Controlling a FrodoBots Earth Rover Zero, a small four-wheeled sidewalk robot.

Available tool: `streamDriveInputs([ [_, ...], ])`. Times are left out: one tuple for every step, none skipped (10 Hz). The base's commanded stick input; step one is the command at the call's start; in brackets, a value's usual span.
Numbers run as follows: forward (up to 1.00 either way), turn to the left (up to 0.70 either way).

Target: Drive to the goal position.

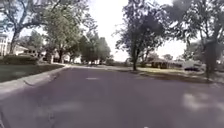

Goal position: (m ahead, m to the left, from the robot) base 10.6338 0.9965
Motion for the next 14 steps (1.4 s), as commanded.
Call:
streamDriveInputs([
  [1.0, 0.0],
  [1.0, 0.0],
  [1.0, 0.0],
  [1.0, 0.0],
  [1.0, 0.0],
  [1.0, 0.0],
  [1.0, 0.0],
  [1.0, 0.0],
  [1.0, 0.0],
  [1.0, 0.0],
  [1.0, 0.0],
  [1.0, 0.0],
  [1.0, 0.0],
  [1.0, 0.0],
])
